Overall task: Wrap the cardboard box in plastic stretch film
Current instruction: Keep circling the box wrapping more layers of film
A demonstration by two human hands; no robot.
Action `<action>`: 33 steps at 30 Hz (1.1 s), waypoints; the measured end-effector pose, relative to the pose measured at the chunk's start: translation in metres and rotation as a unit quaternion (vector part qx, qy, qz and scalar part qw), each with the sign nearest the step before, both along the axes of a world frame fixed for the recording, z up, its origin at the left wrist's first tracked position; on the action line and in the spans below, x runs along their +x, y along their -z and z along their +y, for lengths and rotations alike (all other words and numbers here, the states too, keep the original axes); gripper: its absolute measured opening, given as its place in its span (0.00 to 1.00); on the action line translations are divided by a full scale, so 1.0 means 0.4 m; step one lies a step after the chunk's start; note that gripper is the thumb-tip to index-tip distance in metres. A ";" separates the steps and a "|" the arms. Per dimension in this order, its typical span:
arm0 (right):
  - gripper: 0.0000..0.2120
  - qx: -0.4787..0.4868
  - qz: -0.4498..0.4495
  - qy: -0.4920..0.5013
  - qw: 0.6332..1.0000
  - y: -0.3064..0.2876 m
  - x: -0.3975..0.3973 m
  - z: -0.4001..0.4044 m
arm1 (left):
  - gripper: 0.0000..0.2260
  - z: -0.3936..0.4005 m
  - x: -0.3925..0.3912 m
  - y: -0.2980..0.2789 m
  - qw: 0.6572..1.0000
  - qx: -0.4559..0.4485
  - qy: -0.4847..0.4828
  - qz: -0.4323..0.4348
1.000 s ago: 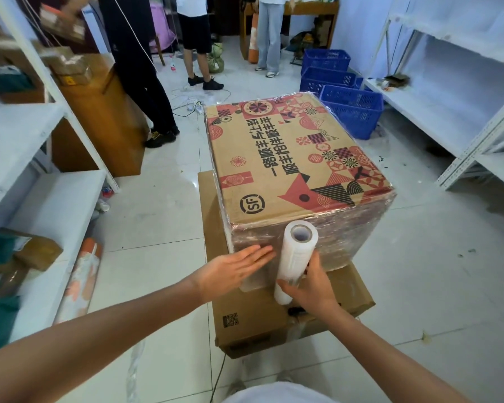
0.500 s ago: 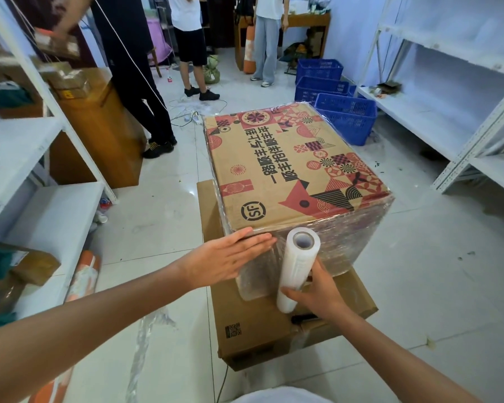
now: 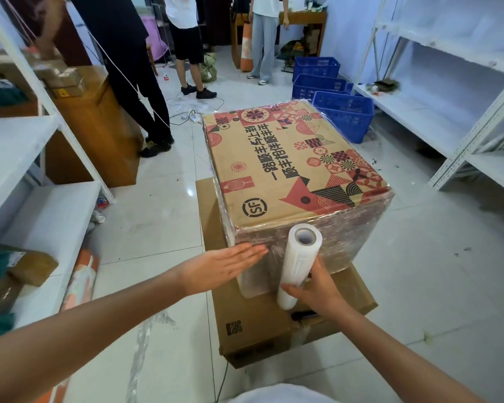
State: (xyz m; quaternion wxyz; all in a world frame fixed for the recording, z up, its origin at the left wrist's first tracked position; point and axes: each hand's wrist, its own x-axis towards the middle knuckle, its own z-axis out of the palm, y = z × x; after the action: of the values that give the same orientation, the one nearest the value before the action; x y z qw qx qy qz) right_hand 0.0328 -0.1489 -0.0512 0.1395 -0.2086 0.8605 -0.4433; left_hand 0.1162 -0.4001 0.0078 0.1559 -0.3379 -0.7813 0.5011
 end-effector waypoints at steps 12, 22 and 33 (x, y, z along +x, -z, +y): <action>0.40 0.053 0.031 0.045 0.997 0.008 -0.005 0.004 | 0.39 -0.018 -0.002 0.007 1.000 0.000 0.003 -0.002; 0.44 0.019 -0.055 -0.026 0.998 0.032 -0.018 0.048 | 0.38 0.053 0.019 0.088 0.998 -0.024 -0.028 -0.049; 0.37 0.020 -0.058 -0.023 0.998 0.029 -0.037 0.030 | 0.44 0.048 0.002 0.189 0.987 -0.151 -0.018 -0.050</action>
State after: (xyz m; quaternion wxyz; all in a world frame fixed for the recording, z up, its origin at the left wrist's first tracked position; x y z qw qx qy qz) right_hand 0.0178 -0.1370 -0.0628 0.2034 -0.1999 0.8547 -0.4337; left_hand 0.1170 -0.3808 -0.0676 0.0546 -0.3679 -0.7095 0.5986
